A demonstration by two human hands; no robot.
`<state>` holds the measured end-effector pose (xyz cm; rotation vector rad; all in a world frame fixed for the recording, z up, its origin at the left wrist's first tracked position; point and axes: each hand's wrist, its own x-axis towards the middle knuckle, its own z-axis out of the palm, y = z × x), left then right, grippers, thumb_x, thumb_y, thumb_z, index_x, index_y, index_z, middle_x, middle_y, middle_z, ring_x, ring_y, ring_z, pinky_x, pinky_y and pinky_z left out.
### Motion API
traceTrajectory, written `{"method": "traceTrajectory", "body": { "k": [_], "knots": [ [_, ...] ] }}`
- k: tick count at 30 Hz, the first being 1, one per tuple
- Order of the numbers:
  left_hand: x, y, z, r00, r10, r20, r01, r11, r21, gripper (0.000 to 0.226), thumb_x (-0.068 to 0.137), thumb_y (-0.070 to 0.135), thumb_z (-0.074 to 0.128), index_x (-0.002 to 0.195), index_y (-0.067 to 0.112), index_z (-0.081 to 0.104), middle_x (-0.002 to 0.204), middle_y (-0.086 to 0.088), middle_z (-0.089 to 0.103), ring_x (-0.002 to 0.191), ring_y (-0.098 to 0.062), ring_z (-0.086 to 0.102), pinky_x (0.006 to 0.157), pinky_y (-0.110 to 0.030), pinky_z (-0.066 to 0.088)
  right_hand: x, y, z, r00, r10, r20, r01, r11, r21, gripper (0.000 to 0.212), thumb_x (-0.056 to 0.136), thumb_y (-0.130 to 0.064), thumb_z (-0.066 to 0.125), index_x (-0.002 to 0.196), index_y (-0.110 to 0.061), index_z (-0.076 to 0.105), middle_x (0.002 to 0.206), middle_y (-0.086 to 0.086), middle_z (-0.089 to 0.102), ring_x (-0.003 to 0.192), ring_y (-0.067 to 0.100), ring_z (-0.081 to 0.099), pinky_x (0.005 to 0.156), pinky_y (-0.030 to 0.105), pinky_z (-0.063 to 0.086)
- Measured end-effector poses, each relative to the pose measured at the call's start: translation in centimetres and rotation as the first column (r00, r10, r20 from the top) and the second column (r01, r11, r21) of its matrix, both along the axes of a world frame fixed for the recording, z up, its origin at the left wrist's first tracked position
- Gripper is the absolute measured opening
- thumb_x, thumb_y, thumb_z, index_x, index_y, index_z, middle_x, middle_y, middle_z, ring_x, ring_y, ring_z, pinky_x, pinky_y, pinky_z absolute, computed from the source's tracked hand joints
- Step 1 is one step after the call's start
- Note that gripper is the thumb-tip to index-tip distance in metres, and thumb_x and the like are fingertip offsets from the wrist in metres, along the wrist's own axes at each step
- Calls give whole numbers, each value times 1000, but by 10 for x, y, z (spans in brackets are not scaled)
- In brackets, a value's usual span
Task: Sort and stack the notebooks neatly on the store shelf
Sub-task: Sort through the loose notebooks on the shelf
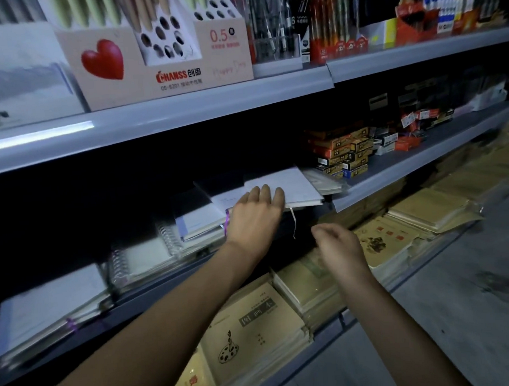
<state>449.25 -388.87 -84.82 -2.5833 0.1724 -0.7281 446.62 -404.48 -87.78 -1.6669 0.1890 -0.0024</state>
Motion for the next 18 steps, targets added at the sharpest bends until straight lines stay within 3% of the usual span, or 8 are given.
{"method": "traceTrajectory", "body": {
  "k": [4,7,9,12,16,18],
  "knots": [
    [-16,7,-6,998,-13,55,16,998,-63,60,74,13,84,129,15,58,107,-5,65,96,-26,65,67,-34,49,-2,-9,14,985,12,-174,63,905,420,41,106,-32,52,138,-7,59,130,16,64,116,33,65,95,43,54],
    [-37,11,-13,993,-66,99,73,995,-73,72,64,10,89,130,13,60,114,-8,66,100,-28,65,72,-36,52,-6,-14,18,977,105,-187,20,822,569,53,103,-47,54,139,-9,57,131,22,64,113,36,67,98,48,55],
    [-54,12,-15,988,-95,119,105,991,-85,76,62,8,90,133,10,61,122,-12,68,105,-31,67,77,-38,57,-12,-11,21,972,167,-168,-29,786,618,50,98,-48,61,133,-13,58,123,24,68,109,39,69,97,50,56],
    [-76,17,-22,981,-130,144,143,986,-86,70,70,9,86,137,5,64,133,-19,67,118,-37,68,91,-45,60,-27,-4,26,957,269,-110,-137,752,645,38,97,-36,67,124,-11,61,112,24,73,103,39,73,99,53,56],
    [-102,28,-36,946,-241,218,265,960,-86,50,91,14,49,136,5,68,136,-19,68,122,-37,69,96,-46,59,-41,-3,22,942,331,-57,-225,746,627,32,98,-22,67,125,-6,64,111,17,77,100,32,76,88,43,60],
    [-111,34,-39,940,-274,205,307,939,-154,50,95,22,46,137,8,68,138,-15,68,125,-33,68,98,-45,59,-47,-4,17,945,325,-48,-233,766,599,27,100,-17,65,125,-7,66,109,13,78,99,28,76,77,36,63]
  ]
}}
